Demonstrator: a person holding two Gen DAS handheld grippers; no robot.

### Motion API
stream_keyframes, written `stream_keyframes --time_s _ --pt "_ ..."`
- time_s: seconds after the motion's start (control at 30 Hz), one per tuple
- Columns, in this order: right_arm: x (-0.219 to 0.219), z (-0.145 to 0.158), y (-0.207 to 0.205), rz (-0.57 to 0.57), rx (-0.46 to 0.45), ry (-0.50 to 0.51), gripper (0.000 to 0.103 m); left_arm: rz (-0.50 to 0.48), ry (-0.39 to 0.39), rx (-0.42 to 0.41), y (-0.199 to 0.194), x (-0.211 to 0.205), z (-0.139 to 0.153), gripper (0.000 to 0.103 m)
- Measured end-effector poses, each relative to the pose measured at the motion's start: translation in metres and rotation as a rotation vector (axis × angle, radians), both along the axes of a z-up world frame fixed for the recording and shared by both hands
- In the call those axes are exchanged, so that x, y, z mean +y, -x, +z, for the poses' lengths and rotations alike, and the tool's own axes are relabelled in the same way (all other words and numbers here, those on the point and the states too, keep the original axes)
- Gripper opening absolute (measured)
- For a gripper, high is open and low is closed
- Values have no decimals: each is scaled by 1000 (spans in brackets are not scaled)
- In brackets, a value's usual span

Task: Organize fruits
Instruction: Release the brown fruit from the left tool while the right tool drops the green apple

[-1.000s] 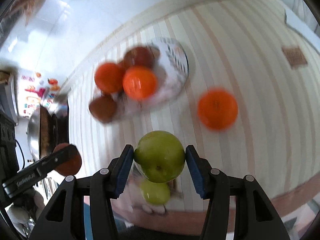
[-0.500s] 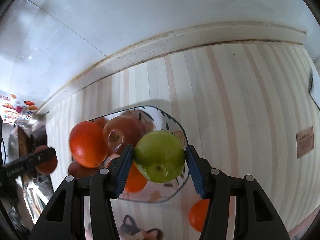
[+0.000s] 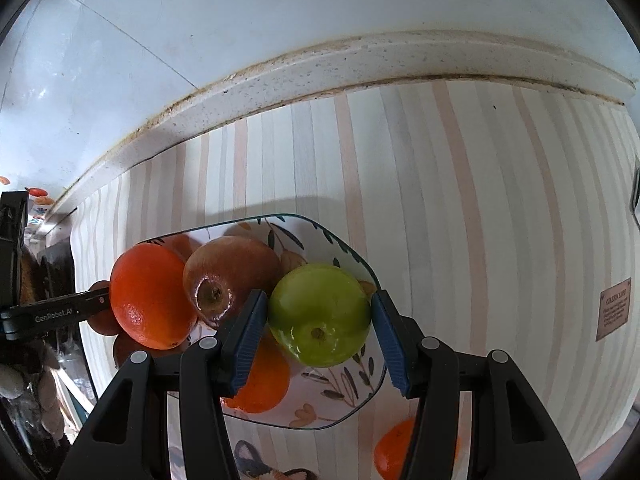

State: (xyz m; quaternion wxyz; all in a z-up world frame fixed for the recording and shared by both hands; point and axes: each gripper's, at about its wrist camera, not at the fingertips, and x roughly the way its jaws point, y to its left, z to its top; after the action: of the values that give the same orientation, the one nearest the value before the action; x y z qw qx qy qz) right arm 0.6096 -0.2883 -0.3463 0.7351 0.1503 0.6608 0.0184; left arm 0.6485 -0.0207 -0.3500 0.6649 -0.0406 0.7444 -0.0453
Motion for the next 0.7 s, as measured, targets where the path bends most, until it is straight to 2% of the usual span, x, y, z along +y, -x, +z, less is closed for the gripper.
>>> stream_keyframes --time_s 0.07,0.13,0.2,0.23,0.27,0.3,0.37,0.43,0.7 --pt "0 0 -2 -1 10 -5 58 8 -2 6 0 1 0 52" --pt "1 1 -5 -1 14 -3 62 12 -6 4 -2 2 1 57" --pt "0 2 -6 -8 19 -3 72 6 -18 -3 -4 3 4 74" --pt "-1 3 -7 -13 20 -4 79 1 -27 -8 -5 4 6 79" --pt "-2 5 -7 -21 22 0 81 0 -25 -13 -6 4 9 86" --pt "-2 6 -7 -22 20 4 83 8 -26 -16 -6 6 11 89" --pt "-3 10 -6 -24 17 7 85 14 -32 -26 -5 9 15 89" --pt "-3 15 -2 -20 15 11 94 19 -43 -42 0 12 21 89" --pt "13 44 30 43 -57 88 94 21 -54 -142 42 13 57 89"
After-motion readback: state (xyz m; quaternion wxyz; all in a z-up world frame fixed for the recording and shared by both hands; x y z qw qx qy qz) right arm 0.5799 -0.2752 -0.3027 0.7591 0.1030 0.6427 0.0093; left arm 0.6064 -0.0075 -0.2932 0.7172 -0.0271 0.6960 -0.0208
